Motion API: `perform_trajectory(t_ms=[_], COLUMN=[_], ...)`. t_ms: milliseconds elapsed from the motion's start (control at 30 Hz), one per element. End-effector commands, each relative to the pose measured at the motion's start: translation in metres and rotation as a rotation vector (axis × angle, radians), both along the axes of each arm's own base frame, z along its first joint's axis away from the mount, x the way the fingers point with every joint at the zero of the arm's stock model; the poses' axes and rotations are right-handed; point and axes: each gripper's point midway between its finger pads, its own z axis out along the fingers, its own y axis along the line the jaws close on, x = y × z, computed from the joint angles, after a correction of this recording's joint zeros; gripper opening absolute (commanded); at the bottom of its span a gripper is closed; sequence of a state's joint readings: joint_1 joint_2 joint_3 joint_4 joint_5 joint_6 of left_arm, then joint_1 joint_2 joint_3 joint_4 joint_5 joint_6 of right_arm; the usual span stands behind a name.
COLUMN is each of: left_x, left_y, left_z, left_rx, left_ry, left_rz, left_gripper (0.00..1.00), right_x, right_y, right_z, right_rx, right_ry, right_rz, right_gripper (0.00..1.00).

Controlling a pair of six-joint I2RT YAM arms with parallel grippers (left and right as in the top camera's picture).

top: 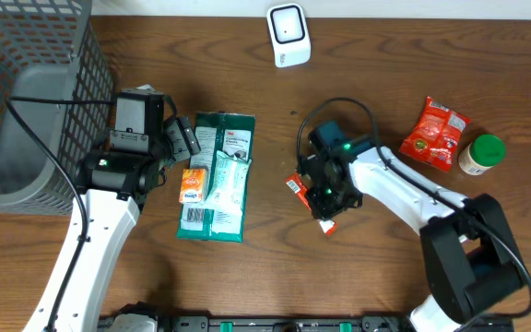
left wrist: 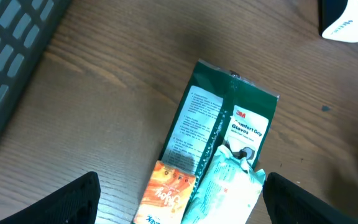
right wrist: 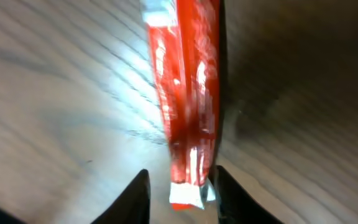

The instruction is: Scan the item barcode

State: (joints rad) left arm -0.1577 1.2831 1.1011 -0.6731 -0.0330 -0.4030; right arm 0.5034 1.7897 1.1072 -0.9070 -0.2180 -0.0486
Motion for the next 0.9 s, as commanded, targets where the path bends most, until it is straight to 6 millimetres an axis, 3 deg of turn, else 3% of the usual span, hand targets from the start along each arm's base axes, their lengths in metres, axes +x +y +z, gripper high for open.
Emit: perform_trajectory(t_ms=[0,133,367,500,867], left_x=[0.001,0.001,0.001,0.001,0.001], left_y=[0.003,0.003,0.003,0.003,0.003], left_z=[0.0,0.0,0.0,0.0,0.0], left_rx=[0.013,0.013,0.013,0.013,0.013], left_ry=[-0.001,-0.001,-0.001,-0.001,-0.001], left_rz=[0.003,0.003,0.003,0.003,0.003], left_gripper=[0.84,0.85,0.85,0.84,0.84], right_x=[0.011,0.001,-0.023,-0.021,-0.017], right_y=[0.012,0.007,0.01,-0.002,0.004], right_z=[0.035,0.036,0.014,0.006,-0.002], right_rx=[0.045,0.008,-0.019,-0.12,-0.096], right_ry=[-0.102,-0.081,-0.048,-0.095,-0.12], right_rz=[0.026,0.04,0.09,0.066,0.047], right_gripper=[0.34,0.34,0.29,0.27,0.29])
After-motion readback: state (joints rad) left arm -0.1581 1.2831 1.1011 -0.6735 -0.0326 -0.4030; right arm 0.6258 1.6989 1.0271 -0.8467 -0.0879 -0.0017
